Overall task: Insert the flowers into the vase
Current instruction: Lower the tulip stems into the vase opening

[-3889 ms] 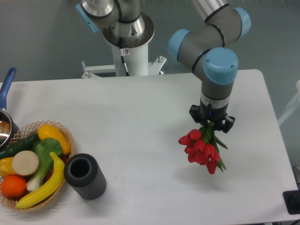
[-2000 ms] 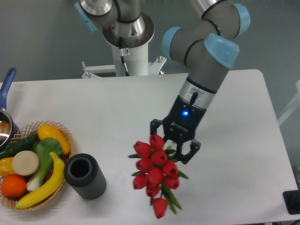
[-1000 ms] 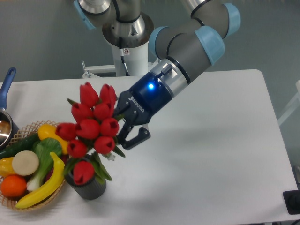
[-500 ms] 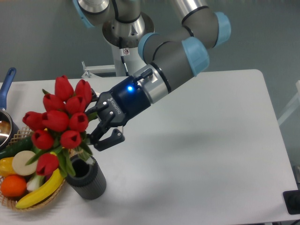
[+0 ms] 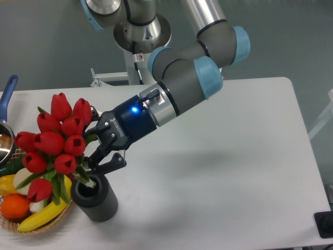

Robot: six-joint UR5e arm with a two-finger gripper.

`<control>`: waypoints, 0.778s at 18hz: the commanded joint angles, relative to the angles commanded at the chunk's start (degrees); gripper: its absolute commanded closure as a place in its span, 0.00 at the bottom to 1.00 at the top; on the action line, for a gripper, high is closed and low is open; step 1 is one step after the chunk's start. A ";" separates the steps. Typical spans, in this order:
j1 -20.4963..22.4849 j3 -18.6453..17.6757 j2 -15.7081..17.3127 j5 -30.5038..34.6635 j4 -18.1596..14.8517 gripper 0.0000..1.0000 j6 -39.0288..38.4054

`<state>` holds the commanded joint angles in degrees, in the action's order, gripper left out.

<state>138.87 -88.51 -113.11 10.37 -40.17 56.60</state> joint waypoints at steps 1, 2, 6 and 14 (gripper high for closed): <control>-0.09 0.00 -0.35 0.00 0.00 0.78 0.09; -0.09 0.00 -0.44 0.00 0.00 0.78 0.09; -0.18 -0.35 -1.14 0.17 0.00 0.77 0.18; -0.09 -4.48 -1.41 0.88 0.00 0.76 4.21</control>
<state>138.78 -92.98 -114.52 11.25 -40.17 60.81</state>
